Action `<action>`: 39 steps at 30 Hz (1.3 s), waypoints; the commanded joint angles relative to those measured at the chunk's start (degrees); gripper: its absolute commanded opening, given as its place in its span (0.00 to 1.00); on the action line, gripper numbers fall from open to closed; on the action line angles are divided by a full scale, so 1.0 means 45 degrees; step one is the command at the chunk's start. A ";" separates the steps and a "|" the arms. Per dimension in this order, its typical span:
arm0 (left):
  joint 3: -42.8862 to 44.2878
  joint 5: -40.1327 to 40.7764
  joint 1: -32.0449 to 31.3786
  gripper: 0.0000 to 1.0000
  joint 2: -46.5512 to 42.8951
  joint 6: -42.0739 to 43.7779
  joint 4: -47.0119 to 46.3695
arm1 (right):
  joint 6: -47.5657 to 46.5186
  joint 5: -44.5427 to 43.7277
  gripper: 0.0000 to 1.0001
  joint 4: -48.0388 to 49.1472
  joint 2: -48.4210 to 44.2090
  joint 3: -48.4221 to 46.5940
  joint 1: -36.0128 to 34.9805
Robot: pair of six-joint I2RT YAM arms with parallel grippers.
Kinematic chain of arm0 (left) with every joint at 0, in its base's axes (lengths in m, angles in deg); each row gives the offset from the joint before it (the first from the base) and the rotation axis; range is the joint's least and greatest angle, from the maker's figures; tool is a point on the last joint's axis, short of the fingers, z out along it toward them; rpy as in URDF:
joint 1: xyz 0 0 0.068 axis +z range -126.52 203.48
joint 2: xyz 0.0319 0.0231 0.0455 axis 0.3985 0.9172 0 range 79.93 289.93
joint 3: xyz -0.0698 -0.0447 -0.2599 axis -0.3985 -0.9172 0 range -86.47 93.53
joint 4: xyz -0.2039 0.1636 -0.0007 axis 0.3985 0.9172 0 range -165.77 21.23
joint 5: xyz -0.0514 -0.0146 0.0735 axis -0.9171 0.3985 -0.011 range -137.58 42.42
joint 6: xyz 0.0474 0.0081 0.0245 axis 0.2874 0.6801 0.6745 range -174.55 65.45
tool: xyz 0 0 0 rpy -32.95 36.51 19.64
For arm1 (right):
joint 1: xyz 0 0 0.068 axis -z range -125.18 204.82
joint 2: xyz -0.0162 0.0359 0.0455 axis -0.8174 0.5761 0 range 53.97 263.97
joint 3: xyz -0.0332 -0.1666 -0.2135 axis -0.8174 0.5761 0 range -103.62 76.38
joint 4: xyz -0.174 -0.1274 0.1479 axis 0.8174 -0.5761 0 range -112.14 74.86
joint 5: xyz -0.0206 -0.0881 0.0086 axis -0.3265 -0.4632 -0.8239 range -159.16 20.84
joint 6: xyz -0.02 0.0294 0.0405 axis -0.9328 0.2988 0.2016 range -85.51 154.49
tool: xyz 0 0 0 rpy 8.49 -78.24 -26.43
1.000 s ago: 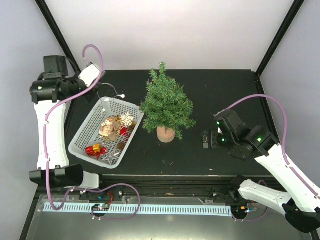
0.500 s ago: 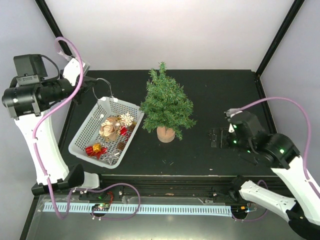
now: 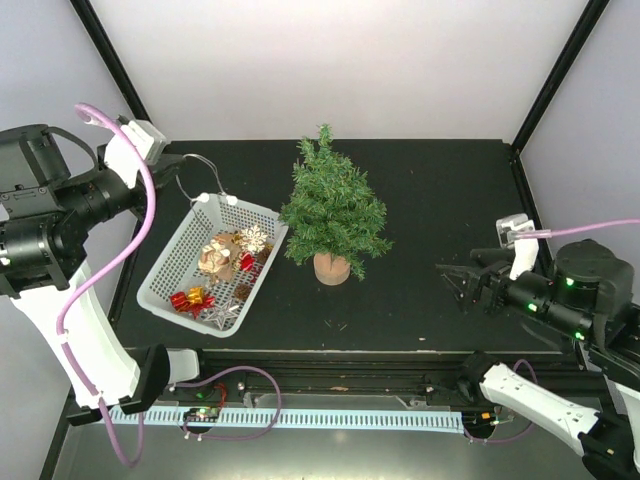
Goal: Decorate the small christmas tree
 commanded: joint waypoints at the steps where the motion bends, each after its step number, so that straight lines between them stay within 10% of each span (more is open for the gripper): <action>1: -0.0264 -0.1206 0.0073 0.02 -0.0168 -0.0882 -0.0801 | -0.0576 0.1425 0.93 0.1093 0.0550 -0.0489 0.0067; 16: 0.0661 -0.3489 0.0058 0.01 -0.0148 -0.2820 -0.1649 | -0.3293 0.1906 0.95 0.1229 0.6009 -0.6241 -0.2227; 39: -0.0141 -0.7281 0.0036 0.02 -0.0861 -0.5345 -0.3761 | -0.2788 -0.0517 0.96 0.5828 0.9375 -0.5456 -0.5200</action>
